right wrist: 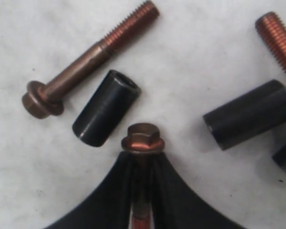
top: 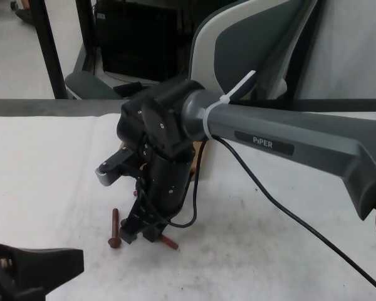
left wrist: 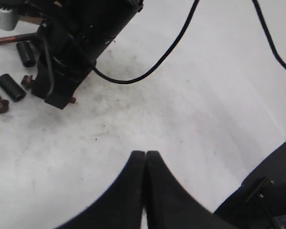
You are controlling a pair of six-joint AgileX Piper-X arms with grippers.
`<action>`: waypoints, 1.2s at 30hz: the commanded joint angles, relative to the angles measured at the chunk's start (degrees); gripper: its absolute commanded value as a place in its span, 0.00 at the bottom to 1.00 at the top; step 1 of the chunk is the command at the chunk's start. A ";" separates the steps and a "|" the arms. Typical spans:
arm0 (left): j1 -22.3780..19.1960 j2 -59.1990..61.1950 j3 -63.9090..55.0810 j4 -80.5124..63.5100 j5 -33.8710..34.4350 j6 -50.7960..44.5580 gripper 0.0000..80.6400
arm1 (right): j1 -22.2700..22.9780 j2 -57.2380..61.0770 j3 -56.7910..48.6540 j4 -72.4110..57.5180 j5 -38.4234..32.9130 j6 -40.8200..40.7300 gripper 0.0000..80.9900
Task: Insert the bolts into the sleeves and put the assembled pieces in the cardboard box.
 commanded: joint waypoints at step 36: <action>-0.20 44.92 -18.79 -5.01 -1.27 -3.73 0.49 | -6.26 -38.20 31.35 -10.08 -10.90 0.57 0.00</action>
